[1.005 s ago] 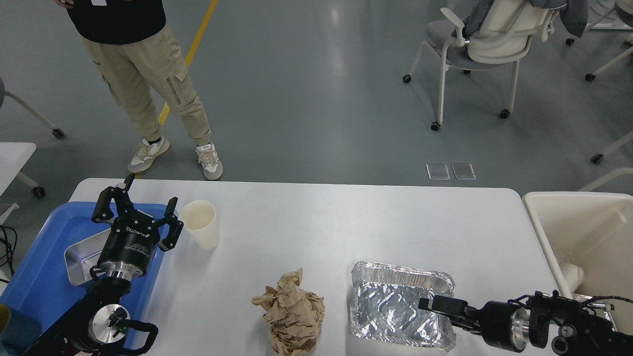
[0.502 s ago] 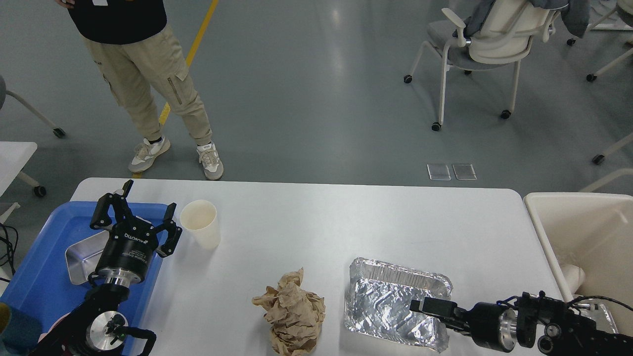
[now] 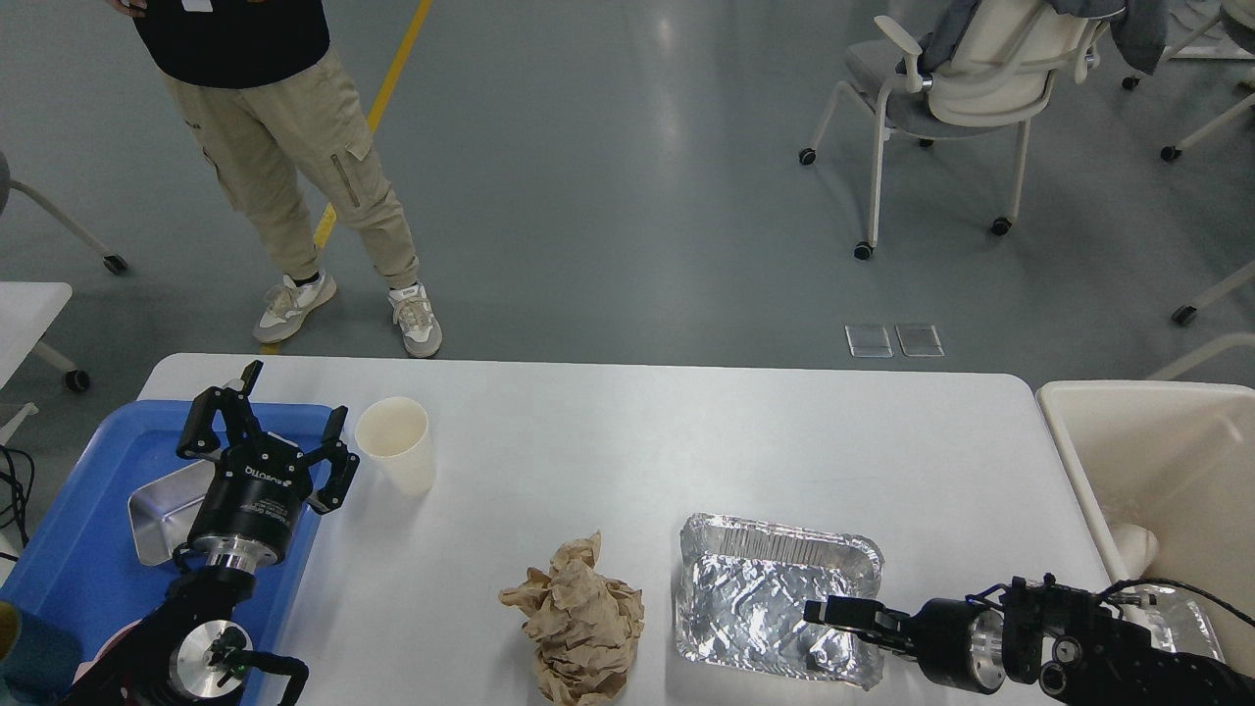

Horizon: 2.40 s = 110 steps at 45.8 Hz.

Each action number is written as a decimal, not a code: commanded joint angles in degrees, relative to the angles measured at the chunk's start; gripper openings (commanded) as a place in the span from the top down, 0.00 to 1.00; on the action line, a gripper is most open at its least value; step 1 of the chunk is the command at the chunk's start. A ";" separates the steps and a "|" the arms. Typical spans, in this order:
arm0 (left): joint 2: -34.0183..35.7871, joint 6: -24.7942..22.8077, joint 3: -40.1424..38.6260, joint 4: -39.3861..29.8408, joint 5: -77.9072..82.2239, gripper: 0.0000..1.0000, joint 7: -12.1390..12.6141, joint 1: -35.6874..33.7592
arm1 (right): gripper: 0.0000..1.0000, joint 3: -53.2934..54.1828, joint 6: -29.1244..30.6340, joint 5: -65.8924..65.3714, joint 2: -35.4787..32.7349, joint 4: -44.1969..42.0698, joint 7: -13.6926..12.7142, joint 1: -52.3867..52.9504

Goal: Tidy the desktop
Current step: 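Grip the foil tray rim with the right gripper, then lift the foil tray up off the table with the right gripper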

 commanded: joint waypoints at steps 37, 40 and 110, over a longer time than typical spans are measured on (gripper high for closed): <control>0.00 0.01 0.00 0.00 0.00 0.03 -0.09 0.35 | 1.00 -6.78 0.32 0.00 -3.85 -1.87 2.45 8.34; 0.00 0.01 0.00 0.00 0.00 0.03 -0.09 0.26 | 1.00 -6.78 0.49 0.00 -5.17 -1.87 2.45 9.83; 13.96 4.75 2.28 -1.41 0.53 0.03 6.94 -2.64 | 1.00 -6.69 21.94 8.97 -0.25 -2.40 -16.71 34.71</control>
